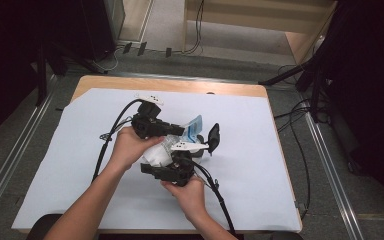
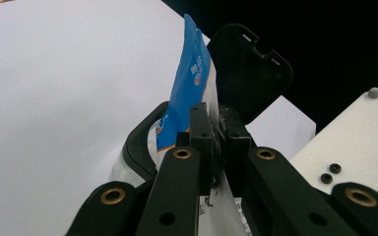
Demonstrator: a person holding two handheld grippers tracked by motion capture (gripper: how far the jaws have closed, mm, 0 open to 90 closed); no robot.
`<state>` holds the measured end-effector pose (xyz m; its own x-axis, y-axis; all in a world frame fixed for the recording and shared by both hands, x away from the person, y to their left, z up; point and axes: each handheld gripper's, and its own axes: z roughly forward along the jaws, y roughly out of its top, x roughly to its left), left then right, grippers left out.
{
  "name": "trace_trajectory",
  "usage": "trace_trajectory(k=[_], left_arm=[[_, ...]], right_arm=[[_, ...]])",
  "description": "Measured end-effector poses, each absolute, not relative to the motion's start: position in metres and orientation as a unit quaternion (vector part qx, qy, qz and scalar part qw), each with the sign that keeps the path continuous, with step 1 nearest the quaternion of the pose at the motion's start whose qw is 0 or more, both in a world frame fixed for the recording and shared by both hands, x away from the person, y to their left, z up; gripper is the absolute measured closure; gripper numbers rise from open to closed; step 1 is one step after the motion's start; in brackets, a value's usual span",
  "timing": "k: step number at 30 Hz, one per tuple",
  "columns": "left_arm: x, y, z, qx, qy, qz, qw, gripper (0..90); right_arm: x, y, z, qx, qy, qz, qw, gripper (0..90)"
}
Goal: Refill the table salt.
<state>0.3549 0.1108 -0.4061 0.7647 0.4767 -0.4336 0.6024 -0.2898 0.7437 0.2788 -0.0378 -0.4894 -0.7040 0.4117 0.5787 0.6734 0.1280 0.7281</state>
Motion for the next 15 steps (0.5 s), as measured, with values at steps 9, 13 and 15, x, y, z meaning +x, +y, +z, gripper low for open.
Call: trace_trajectory(k=[9, 13, 15], left_arm=[[0.3545, 0.1112, -0.4053, 0.800, 0.337, -0.062, 0.492, 88.8], [0.3549, 0.1108, -0.4053, 0.799, 0.337, -0.063, 0.494, 88.8], [0.3549, 0.1107, -0.4054, 0.798, 0.338, -0.062, 0.494, 88.8]], right_arm=[[0.2785, -0.0374, -0.4889, -0.366, -0.740, -0.552, 0.119, 54.2], [0.2788, -0.0376, -0.4885, -0.365, -0.742, -0.551, 0.114, 53.7], [0.2784, -0.0372, -0.4880, -0.362, -0.745, -0.549, 0.112, 52.5]])
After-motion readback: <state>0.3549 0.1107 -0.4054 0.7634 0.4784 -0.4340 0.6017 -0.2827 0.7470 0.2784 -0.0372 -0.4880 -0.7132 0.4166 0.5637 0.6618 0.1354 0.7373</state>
